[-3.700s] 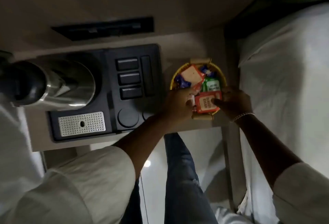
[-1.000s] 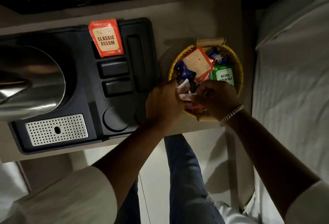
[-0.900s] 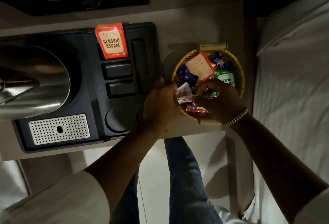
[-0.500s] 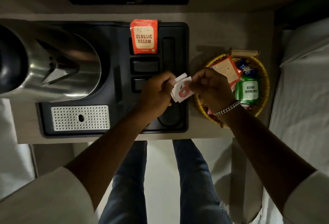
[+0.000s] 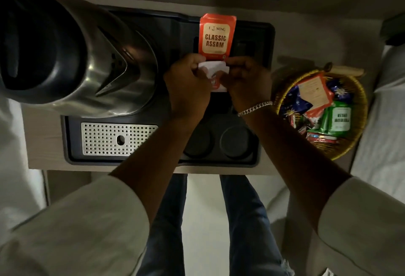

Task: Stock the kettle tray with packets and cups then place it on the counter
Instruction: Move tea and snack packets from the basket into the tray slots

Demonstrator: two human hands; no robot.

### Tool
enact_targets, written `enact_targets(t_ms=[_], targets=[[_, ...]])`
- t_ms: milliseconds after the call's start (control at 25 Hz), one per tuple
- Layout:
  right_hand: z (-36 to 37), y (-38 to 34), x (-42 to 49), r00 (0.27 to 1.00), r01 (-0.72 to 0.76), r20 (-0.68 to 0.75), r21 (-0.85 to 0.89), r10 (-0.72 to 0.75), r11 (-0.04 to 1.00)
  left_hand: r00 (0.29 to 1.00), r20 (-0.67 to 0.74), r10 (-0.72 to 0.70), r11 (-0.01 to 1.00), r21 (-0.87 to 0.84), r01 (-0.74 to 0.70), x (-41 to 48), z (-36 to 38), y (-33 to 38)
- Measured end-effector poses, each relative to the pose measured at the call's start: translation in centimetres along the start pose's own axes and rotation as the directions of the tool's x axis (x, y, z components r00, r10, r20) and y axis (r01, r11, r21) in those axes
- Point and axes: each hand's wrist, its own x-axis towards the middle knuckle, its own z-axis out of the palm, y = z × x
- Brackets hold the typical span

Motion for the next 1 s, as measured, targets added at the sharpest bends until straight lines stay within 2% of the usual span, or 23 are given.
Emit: enact_targets(t_ms=[80, 160, 320, 440, 520, 680, 800, 880, 1000], targets=[[0.6, 0.0, 0.1, 0.991, 0.122, -0.041, -0.142, -0.129, 0.982, 0.998, 0.041, 0.041, 0.999, 0.023, -0.042, 0.7, 0.0, -0.4], [0.8, 0.0, 0.3, 0.969, 0.203, -0.103, -0.194, -0.226, 0.96, 0.993, 0.076, 0.094, 0.994, 0.056, -0.099, 1.1, -0.2, -0.5], [0.9, 0.0, 0.3, 0.954, 0.225, -0.147, -0.231, -0.263, 0.947, 0.969, 0.135, 0.208, 0.954, 0.189, -0.231, 1.5, -0.5, -0.9], [-0.5, 0.2, -0.8, 0.938, 0.233, -0.199, -0.247, -0.285, 0.94, 0.962, 0.194, 0.19, 0.942, 0.242, -0.235, 1.4, -0.7, -0.9], [-2.2, 0.8, -1.8, 0.918, 0.246, -0.247, -0.257, -0.31, 0.935, 0.965, 0.16, 0.209, 0.936, 0.254, -0.245, 0.9, -0.8, -0.5], [-6.9, 2.7, -3.2, 0.888, 0.198, -0.366, -0.241, -0.278, 0.95, 0.933, 0.203, 0.298, 0.922, 0.193, -0.336, -0.7, 0.6, 1.1], [-10.8, 5.0, -3.1, 0.868, 0.02, -0.467, -0.303, -0.166, 0.953, 0.883, 0.275, 0.38, 0.901, 0.105, -0.421, -2.7, 3.5, 2.5], [-12.6, 6.6, -2.8, 0.903, -0.067, -0.42, -0.347, -0.091, 0.935, 0.864, 0.326, 0.384, 0.901, 0.075, -0.428, -4.2, 5.6, 3.3], [-13.2, 8.3, -2.6, 0.963, -0.015, -0.244, -0.471, -0.115, 0.882, 0.858, 0.377, 0.349, 0.917, 0.053, -0.396, -6.0, 8.2, 3.7]])
